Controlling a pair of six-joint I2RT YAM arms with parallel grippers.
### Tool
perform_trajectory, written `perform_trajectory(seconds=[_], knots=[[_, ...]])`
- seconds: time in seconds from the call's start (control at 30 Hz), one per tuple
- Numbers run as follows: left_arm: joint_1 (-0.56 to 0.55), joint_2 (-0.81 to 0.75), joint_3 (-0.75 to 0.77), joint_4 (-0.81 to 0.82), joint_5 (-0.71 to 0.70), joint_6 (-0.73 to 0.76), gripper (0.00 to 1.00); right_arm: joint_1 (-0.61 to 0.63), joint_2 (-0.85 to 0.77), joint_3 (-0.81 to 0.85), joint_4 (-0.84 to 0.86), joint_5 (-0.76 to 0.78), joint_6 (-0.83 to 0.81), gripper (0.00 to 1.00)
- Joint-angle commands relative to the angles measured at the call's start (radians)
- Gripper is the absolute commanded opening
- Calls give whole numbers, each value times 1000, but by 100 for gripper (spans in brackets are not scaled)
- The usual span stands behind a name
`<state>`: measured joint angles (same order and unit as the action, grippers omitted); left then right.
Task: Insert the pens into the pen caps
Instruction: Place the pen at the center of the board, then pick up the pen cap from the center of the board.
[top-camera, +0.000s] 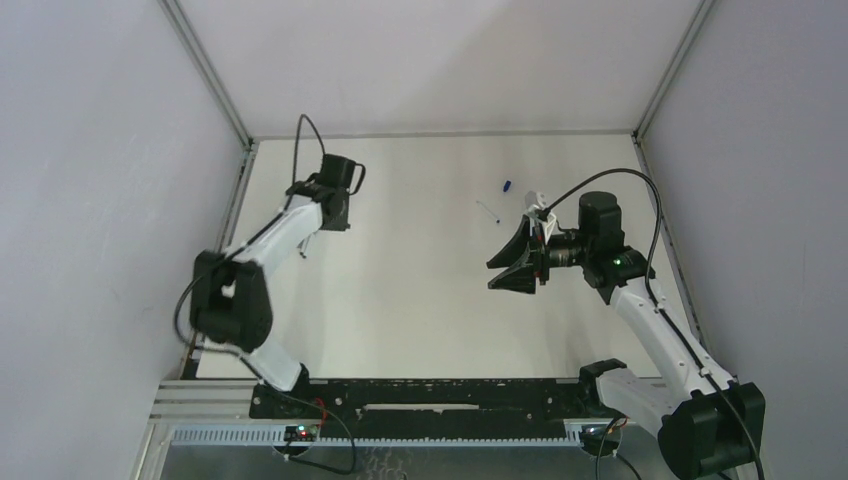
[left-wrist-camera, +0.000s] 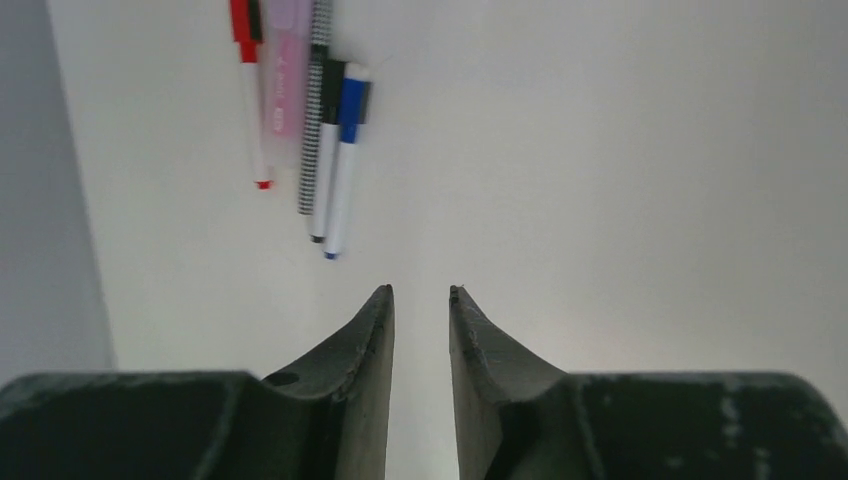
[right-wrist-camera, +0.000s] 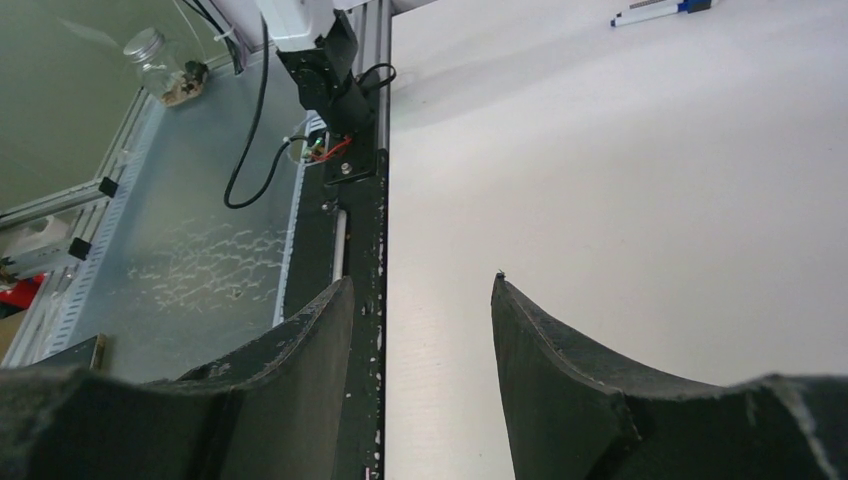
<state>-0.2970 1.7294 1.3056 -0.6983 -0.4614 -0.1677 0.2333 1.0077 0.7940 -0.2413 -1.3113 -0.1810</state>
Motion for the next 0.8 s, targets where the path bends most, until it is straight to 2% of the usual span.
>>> perform_trajectory(seconds=[0.0,0.13,0.23,0.33,0.47,0.57,0.67,0.77], knots=[[-15,-252,-140,186,290,-50,31,-17,-12,55,-49,18,-72,60],[-14,-463,-285,350,494,-132,35,-45,-6,57,-57,53,-81,60],[-12,-600,-353,420,584,-206,44,-71,4,59,-59,109,-84,60],[-11,-691,-366,443,670,-314,51,-88,29,71,-77,176,-107,60],[-13,-736,-335,418,785,-570,56,-107,89,96,-96,249,-121,60],[-30,-752,-288,332,774,-709,59,-111,132,132,-103,311,-116,60],[-81,-767,-203,199,688,-757,61,-111,188,185,-108,376,-116,60],[-120,-781,-125,112,660,-800,64,-119,267,256,-106,437,-121,60]])
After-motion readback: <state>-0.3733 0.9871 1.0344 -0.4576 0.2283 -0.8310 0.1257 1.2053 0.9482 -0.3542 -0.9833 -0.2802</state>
